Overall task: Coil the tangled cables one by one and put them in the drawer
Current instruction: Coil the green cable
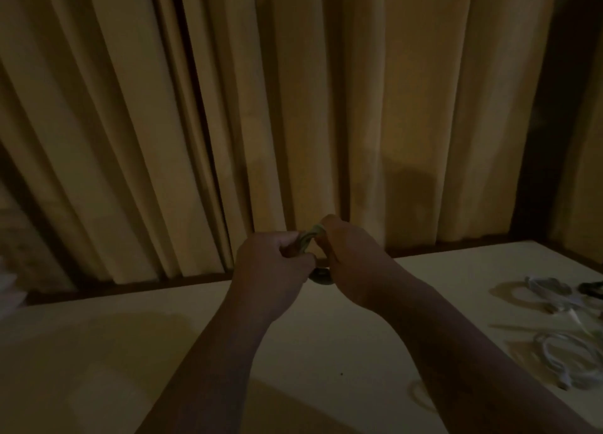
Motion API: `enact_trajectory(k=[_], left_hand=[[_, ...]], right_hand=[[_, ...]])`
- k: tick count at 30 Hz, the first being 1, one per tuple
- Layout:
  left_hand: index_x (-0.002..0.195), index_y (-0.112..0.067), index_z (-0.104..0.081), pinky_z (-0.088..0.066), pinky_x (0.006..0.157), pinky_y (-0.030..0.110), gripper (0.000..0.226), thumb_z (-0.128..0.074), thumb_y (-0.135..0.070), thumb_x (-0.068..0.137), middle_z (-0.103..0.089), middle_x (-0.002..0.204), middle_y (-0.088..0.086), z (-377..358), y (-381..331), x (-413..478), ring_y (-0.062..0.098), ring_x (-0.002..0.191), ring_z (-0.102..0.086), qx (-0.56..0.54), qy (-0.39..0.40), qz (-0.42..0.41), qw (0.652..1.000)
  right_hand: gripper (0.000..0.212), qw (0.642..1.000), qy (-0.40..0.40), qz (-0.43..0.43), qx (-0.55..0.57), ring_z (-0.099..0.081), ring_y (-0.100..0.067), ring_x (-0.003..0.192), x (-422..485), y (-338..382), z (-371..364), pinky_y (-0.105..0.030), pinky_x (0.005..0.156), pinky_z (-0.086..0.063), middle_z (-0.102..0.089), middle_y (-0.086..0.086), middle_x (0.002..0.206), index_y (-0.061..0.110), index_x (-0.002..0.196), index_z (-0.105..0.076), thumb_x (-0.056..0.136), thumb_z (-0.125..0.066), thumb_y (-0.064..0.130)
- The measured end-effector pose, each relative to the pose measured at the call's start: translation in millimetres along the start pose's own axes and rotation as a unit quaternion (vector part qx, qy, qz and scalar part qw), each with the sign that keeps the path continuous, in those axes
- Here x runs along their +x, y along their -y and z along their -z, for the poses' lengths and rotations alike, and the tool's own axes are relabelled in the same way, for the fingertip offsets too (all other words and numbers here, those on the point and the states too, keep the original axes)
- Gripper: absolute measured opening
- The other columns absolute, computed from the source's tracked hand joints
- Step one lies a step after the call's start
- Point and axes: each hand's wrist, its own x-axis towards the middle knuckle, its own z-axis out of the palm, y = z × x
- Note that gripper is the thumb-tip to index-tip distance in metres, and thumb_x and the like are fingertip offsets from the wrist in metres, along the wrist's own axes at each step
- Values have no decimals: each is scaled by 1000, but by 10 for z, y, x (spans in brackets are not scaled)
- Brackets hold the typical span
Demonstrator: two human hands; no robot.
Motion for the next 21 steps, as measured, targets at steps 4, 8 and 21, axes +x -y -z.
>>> enact_trajectory(k=[4, 8, 21], left_hand=[[92, -17, -80, -60, 63, 27, 17, -72, -5, 82, -77, 82, 2, 53, 23, 43, 16, 77, -74, -98, 20, 85, 991], [98, -14, -78, -59, 64, 27, 19, -79, -7, 80, -76, 80, 1, 96, 49, 74, 14, 74, -74, -116, 32, 98, 988], [106, -19, -78, -49, 72, 44, 25, -59, -4, 98, -77, 96, 13, 296, 57, 125, 49, 89, -63, -143, 91, 43, 985]], right_hand=[[19, 998, 21, 12, -59, -54, -7, 80, -18, -17, -2, -20, 66, -42, -47, 12, 91, 29, 100, -40, 100, -52, 15], [15, 998, 23, 0, -52, -57, -7, 81, 4, -69, -15, -18, 65, -43, -50, 11, 92, 28, 102, -42, 103, -51, 17], [27, 902, 16, -38, 429, -60, -13, 78, -4, -30, 59, -39, 76, -50, -63, 5, 81, 19, 90, -61, 106, -44, 33]])
